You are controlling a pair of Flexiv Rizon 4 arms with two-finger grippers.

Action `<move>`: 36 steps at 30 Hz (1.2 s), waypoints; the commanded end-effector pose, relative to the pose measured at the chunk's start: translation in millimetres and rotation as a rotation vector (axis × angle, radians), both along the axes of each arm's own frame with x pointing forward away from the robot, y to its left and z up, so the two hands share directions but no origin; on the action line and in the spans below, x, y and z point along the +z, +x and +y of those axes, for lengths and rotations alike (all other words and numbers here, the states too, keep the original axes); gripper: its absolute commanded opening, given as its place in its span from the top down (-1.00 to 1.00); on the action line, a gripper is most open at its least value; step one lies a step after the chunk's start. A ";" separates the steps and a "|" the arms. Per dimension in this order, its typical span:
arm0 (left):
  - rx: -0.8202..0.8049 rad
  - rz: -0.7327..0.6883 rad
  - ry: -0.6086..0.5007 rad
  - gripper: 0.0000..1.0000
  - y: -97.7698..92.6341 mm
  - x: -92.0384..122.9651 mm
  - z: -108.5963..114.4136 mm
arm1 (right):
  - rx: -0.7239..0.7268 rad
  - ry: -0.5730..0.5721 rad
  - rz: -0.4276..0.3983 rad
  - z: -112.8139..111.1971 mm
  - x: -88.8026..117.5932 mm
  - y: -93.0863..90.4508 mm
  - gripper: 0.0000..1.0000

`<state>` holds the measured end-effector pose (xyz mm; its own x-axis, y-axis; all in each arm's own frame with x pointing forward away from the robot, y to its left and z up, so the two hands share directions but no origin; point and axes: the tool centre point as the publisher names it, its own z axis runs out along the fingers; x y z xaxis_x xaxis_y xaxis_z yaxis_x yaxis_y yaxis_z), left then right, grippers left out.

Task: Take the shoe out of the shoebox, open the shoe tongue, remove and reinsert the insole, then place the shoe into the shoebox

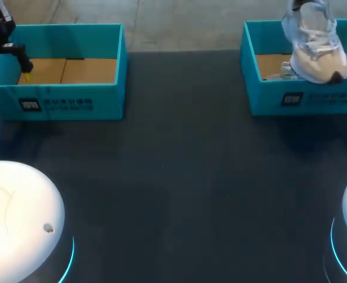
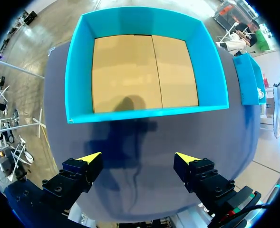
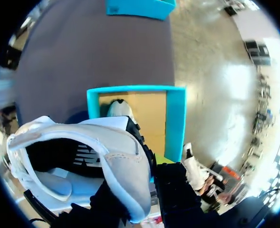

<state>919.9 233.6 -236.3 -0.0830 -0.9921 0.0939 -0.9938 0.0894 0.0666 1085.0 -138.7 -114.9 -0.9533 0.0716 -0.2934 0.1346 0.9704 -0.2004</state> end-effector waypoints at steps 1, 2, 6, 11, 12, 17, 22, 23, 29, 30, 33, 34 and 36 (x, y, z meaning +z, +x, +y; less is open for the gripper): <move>0.000 0.001 0.002 -1.00 -0.1 0.5 -0.1 | -0.162 0.046 0.017 -20.1 1.4 6.0 1.00; 0.000 0.001 0.002 -1.00 -0.1 0.5 -0.1 | -0.210 0.055 0.016 -26.3 1.5 6.2 1.00; 0.000 0.001 0.002 -1.00 -0.1 0.5 -0.1 | -0.416 0.079 0.028 -51.5 -0.4 6.0 1.00; 0.000 0.001 0.002 -1.00 -0.1 0.5 -0.1 | -0.588 0.119 0.030 -67.6 2.1 5.5 1.00; 0.000 0.001 0.002 -1.00 -0.1 0.5 -0.1 | -0.611 0.115 0.025 -69.6 2.8 5.6 1.00; 0.000 0.001 0.002 -1.00 -0.1 0.5 -0.1 | -0.743 0.154 0.020 -85.8 -0.5 5.2 1.00; 0.000 0.001 0.002 -1.00 -0.1 0.5 -0.1 | -0.904 0.206 -0.028 -98.1 -5.8 -4.5 1.00; 0.000 0.001 0.002 -1.00 -0.1 0.5 -0.1 | -0.953 0.218 -0.035 -100.6 -7.4 -8.0 1.00; 0.000 0.001 0.002 -1.00 -0.1 0.5 -0.1 | -1.000 0.231 -0.040 -103.1 -8.7 -11.8 1.00; 0.000 0.001 0.002 -1.00 -0.1 0.5 -0.1 | -1.000 0.231 -0.040 -103.1 -8.7 -11.8 1.00; 0.000 0.001 0.002 -1.00 -0.1 0.5 -0.1 | -1.000 0.231 -0.040 -103.1 -8.7 -11.8 1.00; 0.000 0.001 0.002 -1.00 -0.1 0.5 -0.1 | -1.000 0.231 -0.040 -103.1 -8.7 -11.8 1.00; 0.000 0.001 0.002 -1.00 -0.1 0.5 -0.1 | -1.000 0.231 -0.040 -103.1 -8.7 -11.8 1.00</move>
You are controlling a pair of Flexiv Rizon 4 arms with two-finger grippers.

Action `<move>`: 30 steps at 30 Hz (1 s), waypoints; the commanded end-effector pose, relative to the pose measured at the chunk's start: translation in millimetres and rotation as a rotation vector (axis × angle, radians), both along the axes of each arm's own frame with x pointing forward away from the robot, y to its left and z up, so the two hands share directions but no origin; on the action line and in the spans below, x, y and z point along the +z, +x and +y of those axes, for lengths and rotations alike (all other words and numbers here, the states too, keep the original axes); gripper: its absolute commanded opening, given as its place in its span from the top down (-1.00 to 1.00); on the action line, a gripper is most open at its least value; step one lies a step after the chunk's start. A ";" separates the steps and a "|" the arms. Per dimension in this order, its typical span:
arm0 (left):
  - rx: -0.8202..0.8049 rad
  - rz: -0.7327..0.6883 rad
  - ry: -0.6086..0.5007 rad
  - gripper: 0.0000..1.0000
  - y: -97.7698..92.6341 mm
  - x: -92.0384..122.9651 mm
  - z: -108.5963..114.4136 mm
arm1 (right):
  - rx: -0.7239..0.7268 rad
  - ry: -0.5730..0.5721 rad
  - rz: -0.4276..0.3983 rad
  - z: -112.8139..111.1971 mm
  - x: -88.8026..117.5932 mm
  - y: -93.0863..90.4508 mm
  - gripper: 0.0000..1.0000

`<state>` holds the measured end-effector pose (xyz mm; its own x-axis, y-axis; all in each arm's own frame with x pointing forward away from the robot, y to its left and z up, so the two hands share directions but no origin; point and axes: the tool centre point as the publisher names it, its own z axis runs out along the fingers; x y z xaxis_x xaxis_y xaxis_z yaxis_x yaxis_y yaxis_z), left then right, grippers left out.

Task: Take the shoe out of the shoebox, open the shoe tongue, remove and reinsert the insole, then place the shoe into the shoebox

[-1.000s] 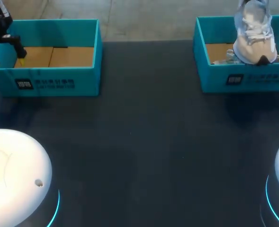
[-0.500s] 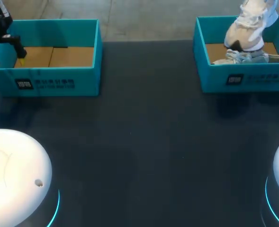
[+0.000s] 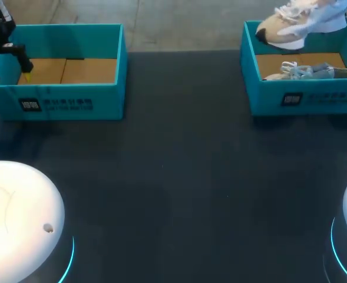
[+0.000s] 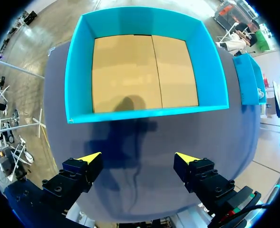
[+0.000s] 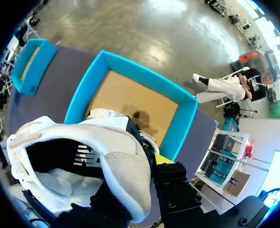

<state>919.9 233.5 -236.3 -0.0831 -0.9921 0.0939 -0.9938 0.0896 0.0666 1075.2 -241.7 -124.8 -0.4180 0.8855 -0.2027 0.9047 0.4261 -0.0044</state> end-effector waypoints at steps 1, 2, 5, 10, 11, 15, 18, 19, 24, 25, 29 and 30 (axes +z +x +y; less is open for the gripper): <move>0.000 0.001 0.002 -1.00 -0.2 0.6 0.0 | -0.001 0.002 -0.003 -0.1 1.2 -2.1 1.00; 0.000 0.001 0.002 -1.00 -0.2 0.6 0.0 | -0.001 0.002 -0.003 -0.1 1.2 -2.1 1.00; 0.000 0.001 0.002 -1.00 -0.2 0.6 0.0 | -0.105 0.028 -0.010 -8.2 -1.3 -0.2 1.00; 0.000 0.001 0.002 -1.00 -0.2 0.6 0.0 | -0.332 0.048 -0.012 -35.5 -5.6 4.0 1.00; 0.000 0.001 0.002 -1.00 -0.2 0.6 0.0 | -0.360 0.042 -0.011 -37.5 -5.2 4.7 1.00; 0.000 0.001 0.002 -1.00 -0.2 0.6 0.0 | -0.431 0.037 -0.023 -51.3 -6.0 10.8 1.00; 0.000 0.001 0.002 -1.00 -0.2 0.6 0.0 | -0.452 0.024 -0.031 -54.7 -4.7 17.4 1.00; 0.000 0.001 0.002 -1.00 -0.2 0.6 0.0 | -0.462 0.031 -0.031 -53.8 -3.1 20.5 1.00; 0.000 0.001 0.002 -1.00 -0.2 0.6 0.0 | -0.578 -0.004 -0.026 -51.6 -7.9 28.6 1.00; 0.000 0.001 0.002 -1.00 -0.2 0.6 0.0 | -0.578 -0.004 -0.026 -51.6 -7.9 28.6 1.00; 0.000 0.001 0.002 -1.00 -0.2 0.6 0.0 | -0.578 -0.004 -0.026 -51.6 -7.9 28.6 1.00; 0.000 0.001 0.002 -1.00 -0.2 0.6 0.0 | -0.578 -0.004 -0.026 -51.6 -7.9 28.6 1.00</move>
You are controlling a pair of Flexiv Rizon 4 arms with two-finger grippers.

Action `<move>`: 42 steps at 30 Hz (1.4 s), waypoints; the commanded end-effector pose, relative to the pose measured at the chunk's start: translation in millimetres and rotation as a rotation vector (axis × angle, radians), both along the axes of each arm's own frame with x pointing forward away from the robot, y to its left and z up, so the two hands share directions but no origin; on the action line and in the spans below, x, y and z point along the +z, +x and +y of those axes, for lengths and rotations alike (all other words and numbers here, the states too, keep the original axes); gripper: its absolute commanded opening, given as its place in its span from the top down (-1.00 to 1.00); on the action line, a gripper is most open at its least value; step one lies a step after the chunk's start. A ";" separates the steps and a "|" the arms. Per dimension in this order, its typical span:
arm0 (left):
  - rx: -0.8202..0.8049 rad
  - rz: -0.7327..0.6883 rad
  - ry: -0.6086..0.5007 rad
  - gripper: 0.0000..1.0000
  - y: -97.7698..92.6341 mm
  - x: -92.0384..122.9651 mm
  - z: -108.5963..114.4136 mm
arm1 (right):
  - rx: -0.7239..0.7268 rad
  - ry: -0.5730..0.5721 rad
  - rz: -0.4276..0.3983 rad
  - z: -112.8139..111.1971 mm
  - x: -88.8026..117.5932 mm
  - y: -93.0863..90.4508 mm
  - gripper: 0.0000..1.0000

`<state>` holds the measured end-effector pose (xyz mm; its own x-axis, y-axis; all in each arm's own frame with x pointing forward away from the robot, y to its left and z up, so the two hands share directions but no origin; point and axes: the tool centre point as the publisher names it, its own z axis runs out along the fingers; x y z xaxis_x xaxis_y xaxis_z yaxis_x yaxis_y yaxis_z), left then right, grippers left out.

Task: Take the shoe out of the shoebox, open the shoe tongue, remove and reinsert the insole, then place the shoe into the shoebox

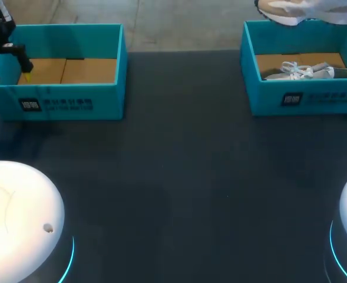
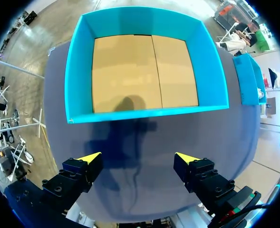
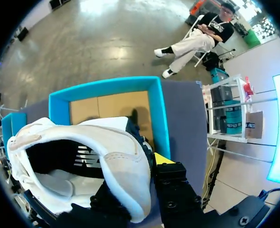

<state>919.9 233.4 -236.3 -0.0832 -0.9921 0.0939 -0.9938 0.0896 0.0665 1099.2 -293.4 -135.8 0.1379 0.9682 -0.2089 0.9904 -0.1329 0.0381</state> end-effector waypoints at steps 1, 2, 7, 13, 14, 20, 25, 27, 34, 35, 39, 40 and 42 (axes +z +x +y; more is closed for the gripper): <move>0.000 0.001 0.002 -1.00 -0.2 0.5 0.1 | -0.005 0.001 0.018 0.1 3.2 4.7 1.00; 0.000 0.001 0.002 -1.00 -0.2 0.5 0.1 | -0.005 0.001 0.018 0.1 3.2 4.7 1.00; 0.000 0.001 0.002 -1.00 -0.2 0.5 0.1 | -0.005 0.001 0.018 0.1 3.2 4.7 1.00; 0.000 0.001 0.002 -1.00 -0.2 0.5 0.1 | -0.009 0.006 0.003 -2.3 -7.9 2.1 1.00; 0.000 0.001 0.002 -1.00 -0.2 0.5 0.1 | -0.001 0.024 -0.007 -4.0 -11.6 1.7 1.00; 0.000 0.001 0.002 -1.00 -0.2 0.5 0.1 | -0.002 0.031 -0.024 -7.3 -26.0 2.6 1.00; 0.000 0.001 0.002 -1.00 -0.2 0.5 0.1 | 0.001 0.011 0.008 -12.6 -45.4 8.4 1.00; 0.000 0.001 0.002 -1.00 -0.2 0.5 0.1 | 0.012 0.025 0.007 -13.5 -50.8 8.6 1.00; 0.000 0.001 0.002 -1.00 -0.2 0.5 0.1 | 0.007 0.032 0.029 -17.9 -63.7 1.9 1.00; 0.000 0.001 0.002 -1.00 -0.2 0.5 0.1 | 0.006 0.033 0.029 -18.5 -65.3 1.6 1.00; 0.000 0.001 0.002 -1.00 -0.2 0.5 0.1 | 0.011 0.041 0.039 -20.3 -70.6 1.5 1.00; 0.000 0.001 0.002 -1.00 -0.2 0.5 0.1 | 0.013 0.042 0.040 -21.3 -71.6 1.5 1.00; 0.000 0.001 0.002 -1.00 -0.2 0.5 0.1 | 0.012 0.042 0.043 -22.6 -72.6 1.3 1.00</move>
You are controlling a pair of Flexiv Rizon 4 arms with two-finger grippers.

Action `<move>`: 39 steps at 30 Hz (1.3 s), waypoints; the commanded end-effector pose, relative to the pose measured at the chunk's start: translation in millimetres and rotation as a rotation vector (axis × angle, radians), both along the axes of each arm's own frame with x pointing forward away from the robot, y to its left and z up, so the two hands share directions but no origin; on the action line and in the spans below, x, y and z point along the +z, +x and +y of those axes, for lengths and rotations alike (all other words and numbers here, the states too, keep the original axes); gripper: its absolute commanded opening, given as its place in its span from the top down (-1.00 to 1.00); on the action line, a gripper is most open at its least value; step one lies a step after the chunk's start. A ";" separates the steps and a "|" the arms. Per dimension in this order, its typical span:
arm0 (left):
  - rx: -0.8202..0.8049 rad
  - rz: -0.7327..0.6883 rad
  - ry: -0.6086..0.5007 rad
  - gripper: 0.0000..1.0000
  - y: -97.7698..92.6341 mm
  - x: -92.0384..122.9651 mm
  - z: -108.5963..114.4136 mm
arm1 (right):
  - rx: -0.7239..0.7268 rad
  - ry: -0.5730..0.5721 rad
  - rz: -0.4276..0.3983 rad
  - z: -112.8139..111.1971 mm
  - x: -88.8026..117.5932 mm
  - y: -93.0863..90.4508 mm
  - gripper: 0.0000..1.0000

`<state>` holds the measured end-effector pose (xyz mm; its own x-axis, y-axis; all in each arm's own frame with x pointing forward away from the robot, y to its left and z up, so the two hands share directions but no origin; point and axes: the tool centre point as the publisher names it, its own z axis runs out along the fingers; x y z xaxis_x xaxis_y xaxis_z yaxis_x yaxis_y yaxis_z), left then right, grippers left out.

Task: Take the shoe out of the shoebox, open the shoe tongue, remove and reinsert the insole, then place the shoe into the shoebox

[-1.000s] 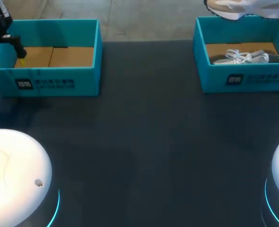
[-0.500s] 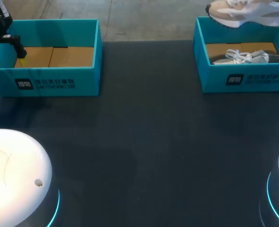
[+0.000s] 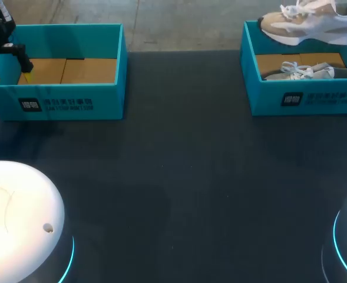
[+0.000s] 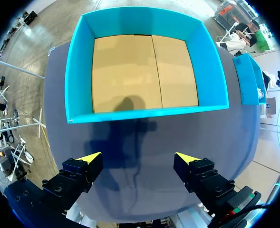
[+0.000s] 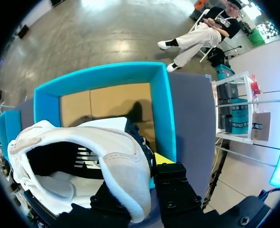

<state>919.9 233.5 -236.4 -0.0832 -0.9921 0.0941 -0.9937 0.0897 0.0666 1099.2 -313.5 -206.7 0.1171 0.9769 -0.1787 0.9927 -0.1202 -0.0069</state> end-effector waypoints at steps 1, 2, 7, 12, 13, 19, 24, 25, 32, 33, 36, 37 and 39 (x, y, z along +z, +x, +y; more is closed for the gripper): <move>0.000 0.001 0.002 -1.00 -0.2 0.6 0.0 | -0.001 0.006 0.002 -3.4 -2.1 1.0 1.00; 0.000 0.001 0.002 -1.00 -0.2 0.6 0.0 | -0.002 0.006 0.002 -4.5 -2.7 0.8 1.00; 0.000 0.001 0.002 -1.00 -0.2 0.6 0.0 | 0.000 -0.005 0.000 -5.3 -1.5 -0.1 1.00; 0.000 0.001 0.002 -1.00 -0.2 0.6 0.0 | 0.000 -0.018 -0.016 -10.3 -0.6 -2.2 1.00; 0.000 0.001 0.002 -1.00 -0.2 0.6 0.0 | 0.002 -0.017 -0.022 -11.5 -0.5 -2.3 1.00; 0.000 0.001 0.002 -1.00 -0.2 0.6 0.0 | 0.010 -0.027 -0.053 -19.8 0.6 1.8 1.00; 0.000 0.001 0.002 -1.00 -0.2 0.6 0.0 | 0.021 -0.033 -0.061 -23.8 -3.7 5.8 1.00; 0.000 0.001 0.002 -1.00 -0.2 0.6 0.0 | 0.022 -0.033 -0.062 -24.3 -4.6 6.6 1.00; 0.000 0.001 0.002 -1.00 -0.2 0.6 0.0 | 0.040 -0.043 -0.069 -25.1 -15.2 25.7 1.00; 0.000 0.001 0.002 -1.00 -0.2 0.6 0.0 | 0.041 -0.042 -0.068 -26.4 -16.4 29.8 1.00; 0.000 0.001 0.002 -1.00 -0.2 0.6 0.0 | 0.038 -0.043 -0.067 -27.8 -17.4 37.8 1.00; 0.000 0.001 0.002 -1.00 -0.2 0.6 0.0 | 0.037 -0.046 -0.066 -28.4 -17.5 39.4 1.00; 0.000 0.001 0.002 -1.00 -0.2 0.6 0.0 | 0.037 -0.047 -0.066 -30.1 -16.8 44.6 1.00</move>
